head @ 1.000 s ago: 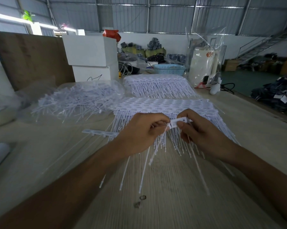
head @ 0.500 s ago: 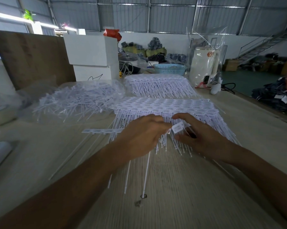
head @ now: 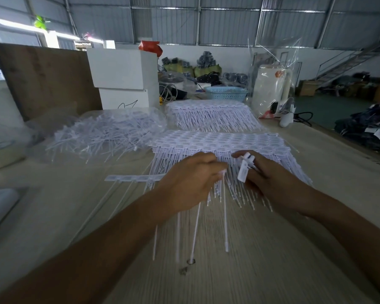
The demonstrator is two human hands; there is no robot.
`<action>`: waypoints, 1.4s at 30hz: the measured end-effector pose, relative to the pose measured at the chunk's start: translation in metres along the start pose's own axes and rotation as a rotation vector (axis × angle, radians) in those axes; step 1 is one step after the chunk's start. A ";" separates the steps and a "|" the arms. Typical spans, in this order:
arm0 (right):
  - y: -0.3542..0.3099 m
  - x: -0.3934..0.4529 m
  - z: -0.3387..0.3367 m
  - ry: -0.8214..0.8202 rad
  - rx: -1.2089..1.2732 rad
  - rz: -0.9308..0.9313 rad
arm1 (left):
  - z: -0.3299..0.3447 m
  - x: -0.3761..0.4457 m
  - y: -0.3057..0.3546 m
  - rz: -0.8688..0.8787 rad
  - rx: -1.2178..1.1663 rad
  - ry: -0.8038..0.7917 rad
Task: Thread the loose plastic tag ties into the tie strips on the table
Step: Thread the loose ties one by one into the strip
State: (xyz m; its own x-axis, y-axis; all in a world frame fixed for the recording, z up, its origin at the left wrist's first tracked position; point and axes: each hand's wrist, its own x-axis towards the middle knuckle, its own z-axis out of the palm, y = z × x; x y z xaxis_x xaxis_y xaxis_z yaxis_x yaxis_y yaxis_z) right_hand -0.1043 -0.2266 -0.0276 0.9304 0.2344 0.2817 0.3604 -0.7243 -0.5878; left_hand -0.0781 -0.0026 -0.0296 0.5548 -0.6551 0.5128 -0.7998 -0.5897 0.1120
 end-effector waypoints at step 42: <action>-0.026 -0.007 -0.004 0.194 0.109 -0.226 | -0.015 0.004 -0.015 -0.109 -0.473 0.079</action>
State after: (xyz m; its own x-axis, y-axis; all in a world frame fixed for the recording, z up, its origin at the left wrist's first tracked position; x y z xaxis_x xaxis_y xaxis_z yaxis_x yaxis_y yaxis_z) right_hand -0.1204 -0.2119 -0.0107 0.7998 0.2457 0.5477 0.5712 -0.5919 -0.5686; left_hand -0.0677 0.0111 -0.0165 0.6366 -0.5532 0.5373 -0.7646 -0.3618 0.5334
